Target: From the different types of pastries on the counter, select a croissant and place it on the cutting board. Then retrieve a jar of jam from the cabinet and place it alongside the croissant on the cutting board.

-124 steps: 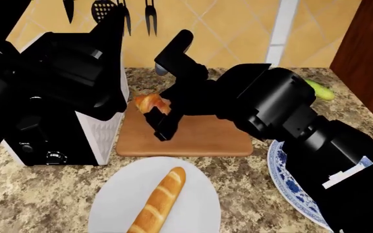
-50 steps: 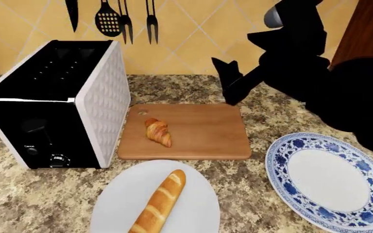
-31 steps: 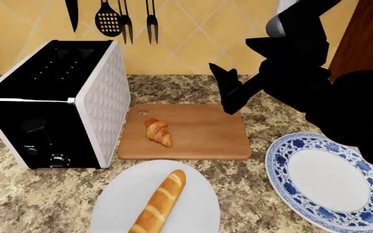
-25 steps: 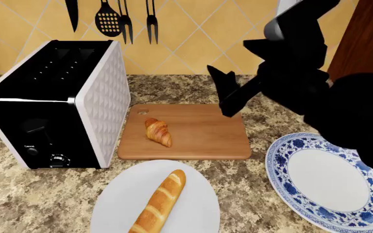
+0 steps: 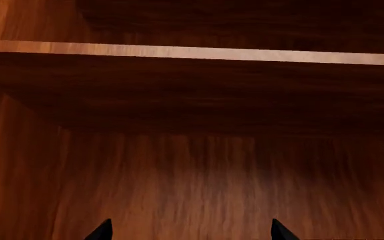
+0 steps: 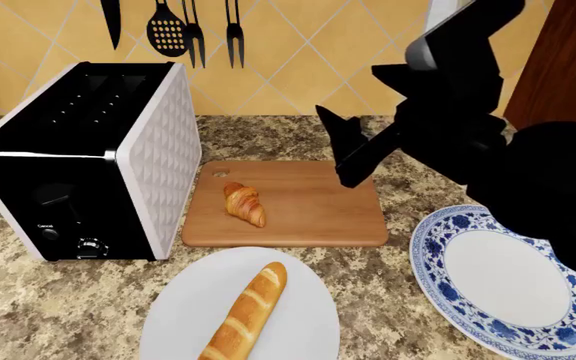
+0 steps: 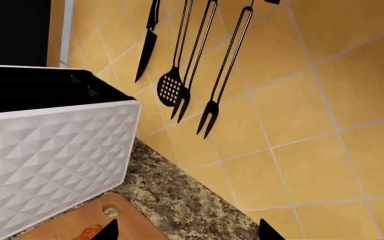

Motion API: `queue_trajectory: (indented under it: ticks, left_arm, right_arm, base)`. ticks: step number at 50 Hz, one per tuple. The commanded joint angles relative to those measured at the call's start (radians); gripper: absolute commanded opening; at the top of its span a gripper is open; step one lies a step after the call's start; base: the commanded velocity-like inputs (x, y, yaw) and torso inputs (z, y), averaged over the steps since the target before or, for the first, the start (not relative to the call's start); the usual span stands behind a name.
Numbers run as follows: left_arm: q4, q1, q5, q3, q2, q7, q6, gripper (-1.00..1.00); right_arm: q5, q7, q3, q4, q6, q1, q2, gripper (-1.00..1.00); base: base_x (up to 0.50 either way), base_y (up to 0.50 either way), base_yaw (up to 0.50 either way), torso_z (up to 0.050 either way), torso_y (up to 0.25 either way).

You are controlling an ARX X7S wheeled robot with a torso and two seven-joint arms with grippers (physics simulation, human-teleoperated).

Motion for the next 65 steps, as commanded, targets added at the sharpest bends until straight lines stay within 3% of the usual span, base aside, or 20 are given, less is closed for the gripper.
queue_trajectory:
  ticks: [1, 12, 19, 28, 35, 65]
  left_arm:
    - [-0.344, -0.108, 0.186, 0.127, 0.074, 0.163, 0.059, 1.0]
    - [-0.649, -0.202, 0.384, 0.271, 0.157, 0.264, 0.159, 1.0]
    - [-0.908, -0.251, 0.472, 0.298, 0.245, 0.382, 0.261, 1.0]
    - [-1.091, -0.253, 0.886, -0.022, 0.343, 0.544, 0.248, 1.0]
    - [-1.141, -0.253, 1.048, -0.185, 0.366, 0.608, 0.231, 1.0]
    - [-1.143, -0.216, 1.131, -0.312, 0.369, 0.665, 0.105, 1.0]
  right_arm:
    - [0.006, 0.006, 0.005, -0.008, -0.004, -0.006, 0.005, 1.0]
    - [0.006, 0.009, 0.011, -0.009, -0.017, -0.019, 0.01, 1.0]
    - [0.004, 0.007, 0.009, -0.01, -0.023, -0.023, 0.01, 1.0]
    - [0.017, 0.017, 0.01, -0.015, -0.014, -0.015, 0.004, 1.0]
    - [0.017, 0.018, 0.009, -0.012, -0.015, -0.013, 0.003, 1.0]
    - [0.017, 0.018, 0.005, -0.007, -0.022, -0.01, 0.002, 1.0]
  base:
    - [0.0, 0.0, 0.0, 0.0, 0.0]
    - [0.0, 0.0, 0.0, 0.0, 0.0]
    - [0.0, 0.0, 0.0, 0.0, 0.0]
    - [0.0, 0.0, 0.0, 0.0, 0.0]
    - [0.0, 0.0, 0.0, 0.0, 0.0]
    - [0.0, 0.0, 0.0, 0.0, 0.0]
